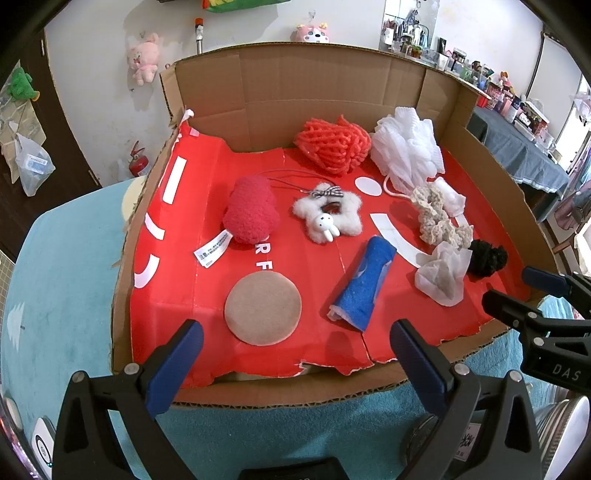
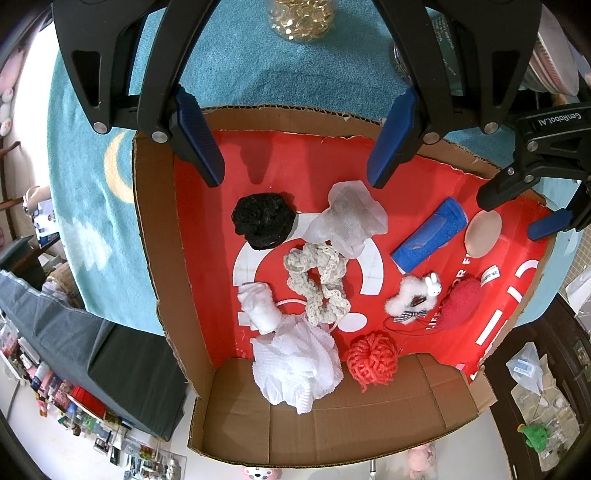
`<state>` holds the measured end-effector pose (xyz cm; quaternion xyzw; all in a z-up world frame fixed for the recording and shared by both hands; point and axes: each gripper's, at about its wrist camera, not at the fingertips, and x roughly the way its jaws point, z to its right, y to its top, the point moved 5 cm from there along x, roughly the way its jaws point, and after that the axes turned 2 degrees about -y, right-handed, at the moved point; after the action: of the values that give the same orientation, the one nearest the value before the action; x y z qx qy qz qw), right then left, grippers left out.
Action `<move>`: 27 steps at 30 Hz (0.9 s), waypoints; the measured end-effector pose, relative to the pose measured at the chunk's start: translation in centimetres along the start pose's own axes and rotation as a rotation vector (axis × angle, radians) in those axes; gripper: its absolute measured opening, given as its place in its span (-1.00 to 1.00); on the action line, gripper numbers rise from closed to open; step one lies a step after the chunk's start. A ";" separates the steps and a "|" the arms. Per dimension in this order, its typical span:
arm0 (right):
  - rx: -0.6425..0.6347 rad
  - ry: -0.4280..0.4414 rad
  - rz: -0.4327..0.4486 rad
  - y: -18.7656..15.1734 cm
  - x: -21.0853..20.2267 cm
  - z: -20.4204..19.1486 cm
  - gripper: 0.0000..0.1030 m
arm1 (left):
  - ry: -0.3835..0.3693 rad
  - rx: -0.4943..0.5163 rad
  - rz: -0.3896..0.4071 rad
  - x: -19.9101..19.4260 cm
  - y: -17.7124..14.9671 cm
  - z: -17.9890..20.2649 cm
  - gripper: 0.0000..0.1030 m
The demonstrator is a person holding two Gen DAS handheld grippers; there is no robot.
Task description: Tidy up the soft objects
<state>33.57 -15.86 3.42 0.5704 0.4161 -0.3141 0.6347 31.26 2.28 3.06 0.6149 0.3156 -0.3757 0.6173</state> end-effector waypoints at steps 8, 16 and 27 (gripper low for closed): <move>-0.036 -0.018 0.047 0.3 -1.2 -0.4 0.54 | -0.061 -0.039 0.050 -1.9 0.3 -0.6 0.99; -0.010 -0.045 0.233 -0.7 -9.4 0.9 0.54 | 0.000 -0.001 0.316 -11.7 -1.8 -0.7 0.99; -0.047 0.013 0.431 -11.9 -16.6 -1.9 0.88 | -0.073 0.013 0.425 -16.4 -11.3 2.1 1.00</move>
<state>15.27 -17.08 12.58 0.6332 0.2957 -0.1579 0.6976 13.02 1.82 11.22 0.6574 0.1540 -0.2613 0.6898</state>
